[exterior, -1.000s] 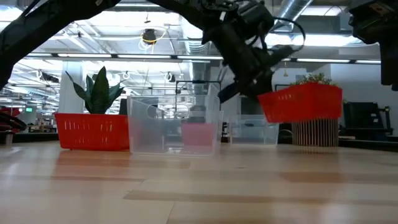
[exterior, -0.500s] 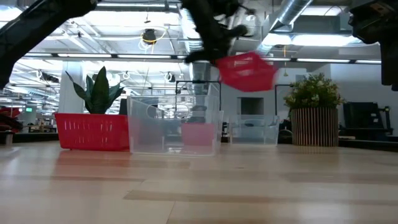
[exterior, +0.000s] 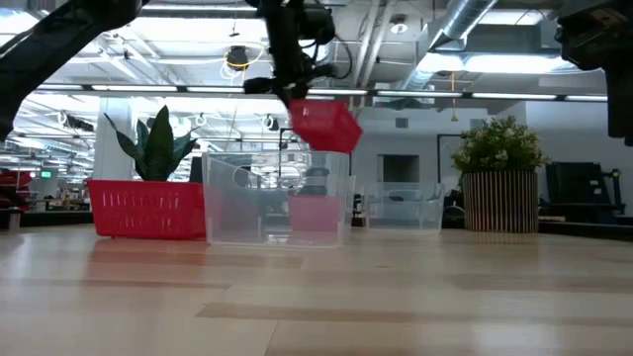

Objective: Stack baskets by color
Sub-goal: Stack the right bin on the top red bin

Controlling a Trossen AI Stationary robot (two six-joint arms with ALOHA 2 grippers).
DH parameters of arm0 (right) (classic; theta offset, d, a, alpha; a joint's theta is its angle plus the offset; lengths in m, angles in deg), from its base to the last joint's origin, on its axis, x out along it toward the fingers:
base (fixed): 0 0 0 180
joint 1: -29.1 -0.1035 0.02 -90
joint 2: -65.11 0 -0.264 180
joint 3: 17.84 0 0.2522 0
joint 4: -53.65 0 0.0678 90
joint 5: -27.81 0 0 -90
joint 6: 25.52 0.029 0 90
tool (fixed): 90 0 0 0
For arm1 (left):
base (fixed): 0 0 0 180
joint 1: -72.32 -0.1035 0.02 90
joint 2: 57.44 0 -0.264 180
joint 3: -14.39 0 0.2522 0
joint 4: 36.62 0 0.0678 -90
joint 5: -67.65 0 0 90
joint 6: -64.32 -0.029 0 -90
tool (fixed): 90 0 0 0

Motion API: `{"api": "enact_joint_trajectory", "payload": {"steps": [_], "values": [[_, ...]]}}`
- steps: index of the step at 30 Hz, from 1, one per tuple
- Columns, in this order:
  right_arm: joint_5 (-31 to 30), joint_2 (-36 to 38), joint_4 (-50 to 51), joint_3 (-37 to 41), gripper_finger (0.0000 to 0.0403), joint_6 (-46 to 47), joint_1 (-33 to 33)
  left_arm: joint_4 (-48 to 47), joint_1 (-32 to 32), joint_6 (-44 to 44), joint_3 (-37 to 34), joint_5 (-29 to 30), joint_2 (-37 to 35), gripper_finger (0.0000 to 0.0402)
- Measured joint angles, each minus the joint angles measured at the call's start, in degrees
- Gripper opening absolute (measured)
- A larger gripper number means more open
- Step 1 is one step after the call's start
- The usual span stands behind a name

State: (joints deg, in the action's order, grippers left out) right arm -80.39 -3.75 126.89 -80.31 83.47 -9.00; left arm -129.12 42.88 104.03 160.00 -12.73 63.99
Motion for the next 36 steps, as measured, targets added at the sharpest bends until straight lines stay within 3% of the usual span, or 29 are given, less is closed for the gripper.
{"api": "enact_joint_trajectory", "payload": {"steps": [3,8,13,18,21,25,28,32,36], "values": [[-0.28,0.00,0.43,0.00,0.0123,-0.03,0.00,-1.12,0.62,-0.29,-0.02,2.91,-0.14,0.0000],[-1.21,0.00,0.84,0.00,0.0123,-0.13,0.00,1.10,3.03,0.54,-0.11,-0.28,-5.32,0.0000],[-1.42,0.00,2.11,0.00,0.0123,-0.13,0.00,-0.95,6.53,7.17,0.04,7.24,-17.33,0.0000],[-1.46,0.00,2.75,0.00,0.0123,-0.13,0.88,-11.63,13.38,18.96,-1.29,19.98,-26.90,0.0000],[-1.46,0.00,2.81,0.00,0.0123,-1.13,2.06,-8.45,16.97,26.90,-11.69,22.25,-34.90,0.0000],[-1.51,0.02,2.43,-0.02,0.0123,-3.84,3.85,-5.33,22.63,39.14,-30.83,27.91,-44.72,0.0000],[-1.49,0.02,1.62,-0.02,0.0123,-6.89,5.38,7.52,24.25,43.46,-44.97,31.03,-50.70,0.0000],[-1.47,0.00,0.78,-0.02,0.0122,-8.79,6.85,27.22,20.90,41.09,-60.17,25.84,-52.92,0.0000],[-1.44,0.00,0.44,-0.02,0.0122,-10.15,7.56,44.00,15.74,35.20,-68.45,19.00,-49.92,0.0000]]}}
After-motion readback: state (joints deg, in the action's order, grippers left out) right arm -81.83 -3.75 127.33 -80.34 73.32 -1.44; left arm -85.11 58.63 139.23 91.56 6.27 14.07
